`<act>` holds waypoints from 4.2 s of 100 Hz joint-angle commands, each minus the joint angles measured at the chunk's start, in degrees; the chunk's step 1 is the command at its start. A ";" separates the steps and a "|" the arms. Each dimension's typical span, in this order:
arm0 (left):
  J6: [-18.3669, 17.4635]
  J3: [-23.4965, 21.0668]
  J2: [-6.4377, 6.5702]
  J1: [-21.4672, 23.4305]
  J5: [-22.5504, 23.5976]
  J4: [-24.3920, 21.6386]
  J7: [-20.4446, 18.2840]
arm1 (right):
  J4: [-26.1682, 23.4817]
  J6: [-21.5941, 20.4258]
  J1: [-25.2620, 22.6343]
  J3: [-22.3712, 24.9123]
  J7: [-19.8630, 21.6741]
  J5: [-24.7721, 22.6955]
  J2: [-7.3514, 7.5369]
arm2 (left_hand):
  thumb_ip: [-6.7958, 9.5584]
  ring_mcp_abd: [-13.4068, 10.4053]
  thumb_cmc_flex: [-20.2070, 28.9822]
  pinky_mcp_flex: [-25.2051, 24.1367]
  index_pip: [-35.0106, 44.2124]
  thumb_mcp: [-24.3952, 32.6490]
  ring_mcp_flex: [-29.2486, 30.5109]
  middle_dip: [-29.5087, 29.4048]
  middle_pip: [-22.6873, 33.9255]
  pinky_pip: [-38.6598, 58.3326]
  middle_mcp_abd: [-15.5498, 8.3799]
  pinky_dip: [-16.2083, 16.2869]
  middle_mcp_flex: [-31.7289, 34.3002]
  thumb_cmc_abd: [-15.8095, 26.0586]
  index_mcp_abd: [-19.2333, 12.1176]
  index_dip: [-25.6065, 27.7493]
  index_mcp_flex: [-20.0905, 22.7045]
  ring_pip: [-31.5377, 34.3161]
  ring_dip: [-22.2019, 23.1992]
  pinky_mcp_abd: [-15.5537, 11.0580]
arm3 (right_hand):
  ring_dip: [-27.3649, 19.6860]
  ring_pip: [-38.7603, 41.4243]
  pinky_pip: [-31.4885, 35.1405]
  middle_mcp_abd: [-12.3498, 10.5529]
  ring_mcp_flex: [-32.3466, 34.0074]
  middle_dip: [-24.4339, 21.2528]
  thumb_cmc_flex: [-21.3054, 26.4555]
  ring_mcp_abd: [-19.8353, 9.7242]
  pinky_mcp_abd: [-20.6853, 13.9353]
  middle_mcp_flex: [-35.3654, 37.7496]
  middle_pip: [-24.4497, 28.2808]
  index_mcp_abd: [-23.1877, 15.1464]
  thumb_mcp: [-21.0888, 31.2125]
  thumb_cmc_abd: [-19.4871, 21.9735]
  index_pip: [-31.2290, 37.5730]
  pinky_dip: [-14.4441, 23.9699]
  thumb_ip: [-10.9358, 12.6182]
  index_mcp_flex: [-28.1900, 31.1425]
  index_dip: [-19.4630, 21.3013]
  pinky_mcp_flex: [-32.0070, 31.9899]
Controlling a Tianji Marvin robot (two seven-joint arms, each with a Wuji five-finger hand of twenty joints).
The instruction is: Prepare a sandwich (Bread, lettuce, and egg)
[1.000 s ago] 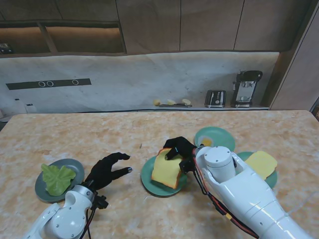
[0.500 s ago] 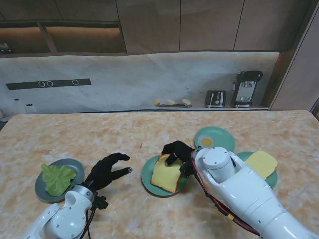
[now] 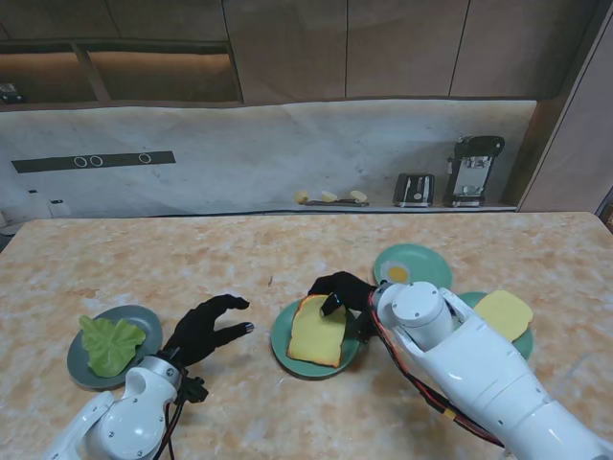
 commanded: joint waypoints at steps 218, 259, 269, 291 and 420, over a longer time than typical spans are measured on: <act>5.01 -9.37 1.97 5.61 15.57 -7.78 -5.92 | -26.62 -18.57 -30.61 22.40 -4.66 -38.23 7.98 | 0.35 1.65 3.13 2.12 0.59 -0.17 3.30 2.59 2.20 8.37 0.33 4.67 2.96 -1.50 1.60 1.36 0.22 5.05 3.74 0.28 | -17.43 -25.82 -35.32 -1.94 -18.76 -45.52 -19.75 -5.86 0.31 -23.99 -16.50 -2.86 -20.45 8.36 -14.00 -10.81 -7.64 -26.18 -20.07 -16.33; 13.93 -17.47 2.75 9.60 28.66 -10.05 -9.71 | -26.66 -18.59 -32.24 23.39 -4.75 -37.24 7.92 | 0.36 1.60 2.62 -0.63 -3.53 -0.27 -0.48 2.58 0.44 5.68 0.86 3.11 -0.97 -2.64 2.82 -0.19 -1.47 3.07 3.07 0.16 | -17.20 -25.88 -35.85 -2.15 -18.83 -45.63 -19.66 -6.02 0.52 -23.65 -16.59 -3.08 -21.43 9.64 -14.20 -11.14 -7.43 -24.60 -19.68 -17.12; 13.56 -19.03 2.95 9.70 30.20 -9.18 -10.53 | -26.82 -18.42 -32.34 23.55 -4.40 -37.23 7.99 | 0.34 1.12 2.64 -1.20 -4.40 -0.31 -1.34 2.47 0.17 4.82 0.59 2.73 -1.84 -3.45 3.25 -0.58 -2.07 2.50 2.76 0.09 | -17.15 -25.91 -35.92 -2.08 -18.84 -45.63 -19.71 -6.04 0.57 -23.58 -16.59 -3.06 -21.65 9.86 -14.19 -11.12 -7.38 -24.27 -19.58 -17.15; 13.15 -20.57 3.52 10.37 33.84 -8.22 -13.63 | -27.01 -18.29 -32.35 23.71 -4.00 -37.22 8.06 | 0.42 0.47 3.07 -2.01 -5.76 -0.10 -2.42 2.32 -0.20 2.99 0.29 2.07 -3.32 -5.33 3.48 -1.16 -3.64 1.23 2.09 -0.08 | -17.06 -25.93 -36.05 -2.14 -18.81 -45.66 -19.59 -6.03 0.51 -23.50 -16.64 -3.16 -21.93 9.88 -14.40 -11.07 -7.29 -24.26 -19.46 -17.19; 24.90 -12.49 3.93 4.39 34.93 -0.06 -14.27 | -28.63 -20.88 -34.59 24.31 -1.96 -34.63 8.45 | 0.63 0.90 3.48 -2.85 -9.11 0.58 -5.55 2.85 -1.33 0.74 0.95 3.86 -7.57 -6.02 6.05 -1.27 -7.88 0.32 2.51 1.08 | -16.94 -26.43 -38.31 -2.56 -18.53 -45.74 -20.55 -6.50 0.38 -22.49 -17.11 -3.40 -20.49 11.46 -14.74 -10.41 -6.88 -23.56 -18.97 -18.22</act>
